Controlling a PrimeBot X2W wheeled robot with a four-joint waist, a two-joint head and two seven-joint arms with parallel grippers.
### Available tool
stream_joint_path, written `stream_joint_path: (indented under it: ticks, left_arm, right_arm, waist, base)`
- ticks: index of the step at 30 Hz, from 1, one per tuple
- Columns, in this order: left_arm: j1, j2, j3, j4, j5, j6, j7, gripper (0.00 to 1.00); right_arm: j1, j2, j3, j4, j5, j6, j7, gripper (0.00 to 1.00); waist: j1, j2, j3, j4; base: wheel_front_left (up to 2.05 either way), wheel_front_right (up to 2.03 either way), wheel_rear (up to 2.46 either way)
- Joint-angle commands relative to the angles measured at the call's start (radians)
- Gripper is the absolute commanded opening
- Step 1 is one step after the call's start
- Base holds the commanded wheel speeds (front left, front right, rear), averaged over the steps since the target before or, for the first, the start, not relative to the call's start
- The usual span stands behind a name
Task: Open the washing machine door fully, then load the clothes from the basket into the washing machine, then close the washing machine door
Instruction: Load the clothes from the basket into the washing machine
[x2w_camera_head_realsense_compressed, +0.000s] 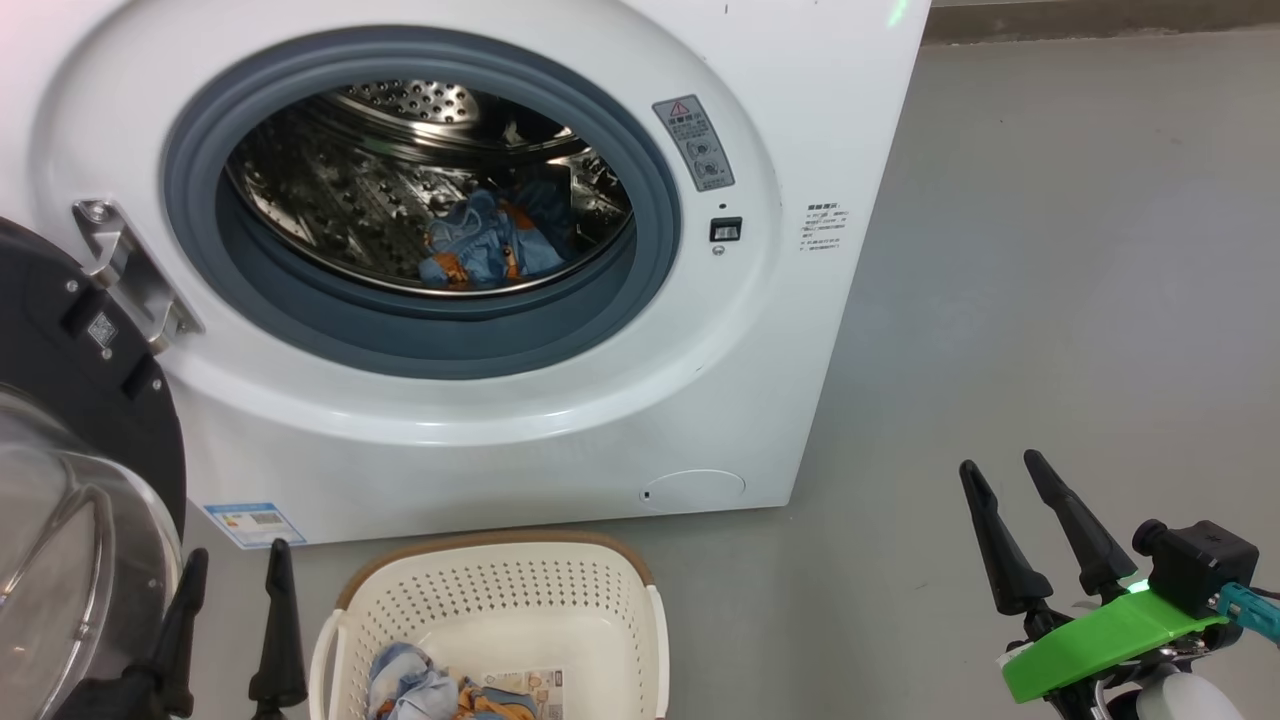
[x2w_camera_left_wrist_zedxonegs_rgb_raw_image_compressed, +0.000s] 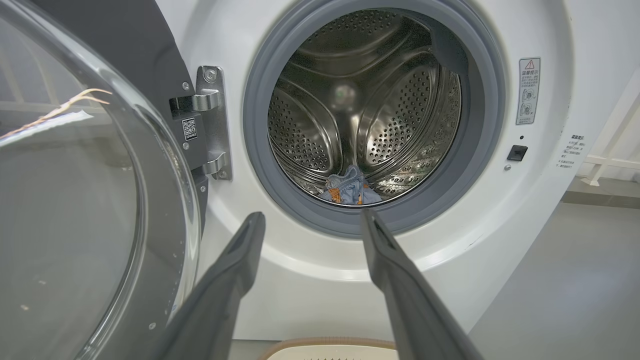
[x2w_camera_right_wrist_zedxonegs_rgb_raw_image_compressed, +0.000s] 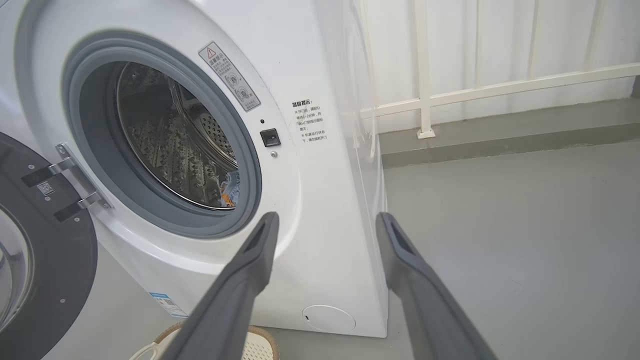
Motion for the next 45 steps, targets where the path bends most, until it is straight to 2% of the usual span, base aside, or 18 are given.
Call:
stream_joint_path:
  ticks: [1,14,34,45]
  left_arm:
    - [-0.013,0.008,0.040,-0.034,0.011,0.007,-0.008,1.00]
    - [-0.009,-0.017,0.049,-0.031,0.026,-0.012,-0.008,1.00]
    - [-0.019,-0.026,0.053,-0.010,0.029,-0.027,-0.008,1.00]
    - [-0.050,-0.024,0.046,-0.005,0.034,-0.036,-0.008,1.00]
  right_arm:
    - [-0.002,-0.014,0.013,-0.028,-0.001,0.002,-0.005,1.00]
    - [-0.003,-0.023,0.020,-0.023,-0.004,0.002,-0.005,1.00]
    - [-0.007,-0.031,0.025,-0.020,-0.004,0.002,-0.005,1.00]
    - [-0.024,-0.027,0.017,-0.032,-0.005,0.002,-0.005,1.00]
  waist:
    - [0.0000,0.0000,0.000,0.001]
    - [0.0000,0.0000,-0.010,0.001]
    - [0.0000,0.0000,-0.003,-0.003]
    - [0.0000,0.0000,0.061,-0.012]
  base:
    - [0.00,0.00,0.00]
    - [0.00,0.00,0.00]
    - [0.00,0.00,0.00]
    - [0.00,0.00,0.00]
